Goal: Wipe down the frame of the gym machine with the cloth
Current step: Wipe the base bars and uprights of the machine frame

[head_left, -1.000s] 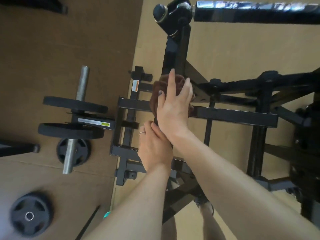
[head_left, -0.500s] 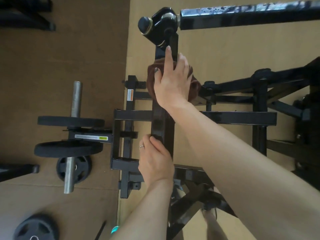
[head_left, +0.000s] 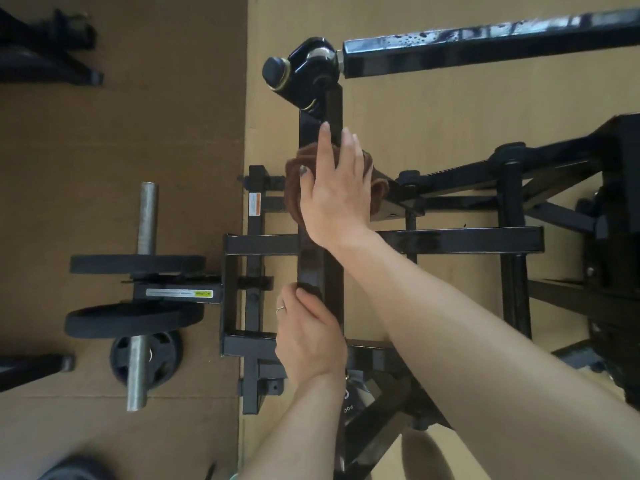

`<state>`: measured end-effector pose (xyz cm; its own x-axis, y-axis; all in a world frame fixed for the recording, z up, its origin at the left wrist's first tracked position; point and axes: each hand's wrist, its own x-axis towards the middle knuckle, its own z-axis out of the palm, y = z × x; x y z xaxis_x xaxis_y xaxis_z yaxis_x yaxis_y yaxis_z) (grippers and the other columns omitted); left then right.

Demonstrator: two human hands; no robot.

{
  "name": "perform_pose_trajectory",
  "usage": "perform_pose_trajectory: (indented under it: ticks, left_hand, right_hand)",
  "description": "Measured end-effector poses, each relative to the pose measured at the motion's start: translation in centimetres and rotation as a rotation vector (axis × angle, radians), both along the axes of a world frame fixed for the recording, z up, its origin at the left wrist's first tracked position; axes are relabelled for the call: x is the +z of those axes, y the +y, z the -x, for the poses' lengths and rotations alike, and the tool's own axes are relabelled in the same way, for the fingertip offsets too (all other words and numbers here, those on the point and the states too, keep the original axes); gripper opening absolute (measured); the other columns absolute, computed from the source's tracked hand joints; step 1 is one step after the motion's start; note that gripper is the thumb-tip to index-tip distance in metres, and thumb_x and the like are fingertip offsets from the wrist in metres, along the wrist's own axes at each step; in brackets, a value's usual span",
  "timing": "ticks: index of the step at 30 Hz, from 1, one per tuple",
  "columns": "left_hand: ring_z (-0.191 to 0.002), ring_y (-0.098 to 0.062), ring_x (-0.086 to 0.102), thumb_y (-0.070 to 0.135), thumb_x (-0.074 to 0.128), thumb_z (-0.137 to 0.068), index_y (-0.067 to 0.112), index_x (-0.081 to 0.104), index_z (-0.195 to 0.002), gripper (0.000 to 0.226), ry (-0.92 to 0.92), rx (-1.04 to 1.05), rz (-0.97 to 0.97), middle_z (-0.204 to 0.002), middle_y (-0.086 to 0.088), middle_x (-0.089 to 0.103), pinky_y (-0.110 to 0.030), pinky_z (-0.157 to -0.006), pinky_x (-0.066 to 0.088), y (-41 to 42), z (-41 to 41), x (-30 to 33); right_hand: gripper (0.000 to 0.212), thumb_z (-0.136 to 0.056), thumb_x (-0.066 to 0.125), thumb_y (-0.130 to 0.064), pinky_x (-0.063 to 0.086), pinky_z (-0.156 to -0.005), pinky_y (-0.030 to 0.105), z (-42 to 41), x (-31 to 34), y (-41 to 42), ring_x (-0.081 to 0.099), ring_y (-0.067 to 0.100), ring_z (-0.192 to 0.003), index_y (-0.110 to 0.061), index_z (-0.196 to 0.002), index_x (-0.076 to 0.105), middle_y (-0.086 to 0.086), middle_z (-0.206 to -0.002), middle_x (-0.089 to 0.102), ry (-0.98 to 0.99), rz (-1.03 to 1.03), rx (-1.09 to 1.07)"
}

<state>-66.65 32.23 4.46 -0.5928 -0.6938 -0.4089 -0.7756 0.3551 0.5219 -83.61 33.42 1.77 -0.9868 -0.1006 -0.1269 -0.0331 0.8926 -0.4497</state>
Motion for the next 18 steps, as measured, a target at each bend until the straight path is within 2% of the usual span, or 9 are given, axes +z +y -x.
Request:
perform_pose_trajectory:
  ticks: [5,10,15,18]
  left_hand:
    - [-0.072,0.0,0.045,0.041,0.019,-0.102,0.021,0.053,-0.114,0.041,0.018,0.006,-0.012,-0.101,0.007,0.056,-0.016,-0.059,0.032,0.0,-0.2,-0.2]
    - [-0.072,-0.002,0.048,0.041,0.018,-0.102,0.021,0.053,-0.112,0.042,0.015,-0.006,0.01,-0.1,0.006,0.057,-0.013,-0.058,0.029,-0.1,-0.3,-0.5]
    - [-0.072,-0.005,0.05,0.041,0.018,-0.103,0.021,0.053,-0.111,0.041,0.02,-0.01,0.021,-0.098,0.004,0.059,-0.012,-0.057,0.029,-0.2,-0.3,-0.5]
    - [-0.077,-0.012,0.052,0.036,0.022,-0.106,0.02,0.054,-0.112,0.037,0.023,-0.012,0.038,-0.099,0.003,0.06,-0.023,-0.06,0.035,-0.2,-0.3,-0.5]
  right_hand:
    - [0.066,-0.106,0.043,-0.043,0.022,-0.124,0.057,4.9,0.3,-1.2,0.012,0.032,-0.157,-0.018,-0.161,0.018,0.014,-0.168,0.017,-0.016,0.088,-0.128]
    - [0.069,-0.105,0.047,-0.042,0.021,-0.126,0.051,7.2,0.2,-1.3,0.009,0.032,-0.157,-0.016,-0.162,0.016,0.013,-0.169,0.015,-0.093,0.264,-0.195]
    - [0.069,-0.104,0.049,-0.038,0.023,-0.125,0.054,8.2,0.2,-0.7,0.011,0.03,-0.157,-0.015,-0.161,0.019,0.01,-0.169,0.019,-0.104,0.344,-0.142]
    - [0.072,-0.106,0.044,-0.043,0.015,-0.127,0.051,5.8,0.3,-0.4,0.001,0.027,-0.159,-0.016,-0.163,0.01,0.007,-0.172,0.008,-0.111,0.295,-0.119]
